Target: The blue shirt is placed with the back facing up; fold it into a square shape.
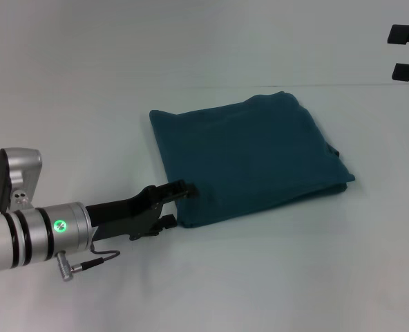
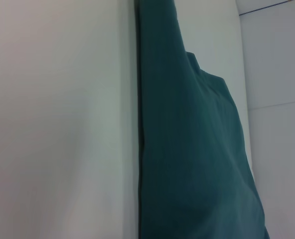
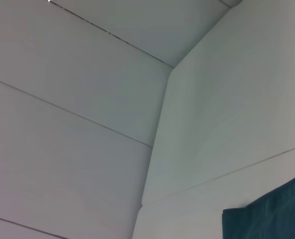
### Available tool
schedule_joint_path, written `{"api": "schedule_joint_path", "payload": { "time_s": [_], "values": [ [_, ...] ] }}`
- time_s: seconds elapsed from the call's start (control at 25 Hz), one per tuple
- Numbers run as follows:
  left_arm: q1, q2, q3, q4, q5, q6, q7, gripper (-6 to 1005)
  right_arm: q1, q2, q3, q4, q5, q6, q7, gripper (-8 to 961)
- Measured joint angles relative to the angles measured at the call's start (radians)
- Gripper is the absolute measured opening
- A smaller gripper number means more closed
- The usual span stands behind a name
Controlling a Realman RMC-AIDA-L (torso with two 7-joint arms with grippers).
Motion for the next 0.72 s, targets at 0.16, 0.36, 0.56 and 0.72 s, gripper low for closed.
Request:
{"api": "schedule_joint_path", "payload": {
  "time_s": [0.16,0.36,0.56,0.72],
  "values": [
    [-0.001,-0.001,0.0,-0.004,-0.003,-0.004,0.002,949,-0.001,0.0,0.003,0.0,0.0,-0.002,0.0,924],
    [-0.006,-0.002,0.0,-0.023,-0.002,-0.022,0.005,950,-0.002,0.001,0.004,0.002,0.002,-0.006,-0.001,924],
    [-0.023,-0.004,0.0,-0.044,-0.006,-0.03,0.016,950,-0.003,0.001,0.004,0.002,0.003,-0.007,-0.001,925],
    [-0.066,0.0,0.001,-0.089,-0.001,-0.051,0.019,928,0.0,0.001,0.003,0.002,0.005,-0.009,0.0,925]
  ]
}}
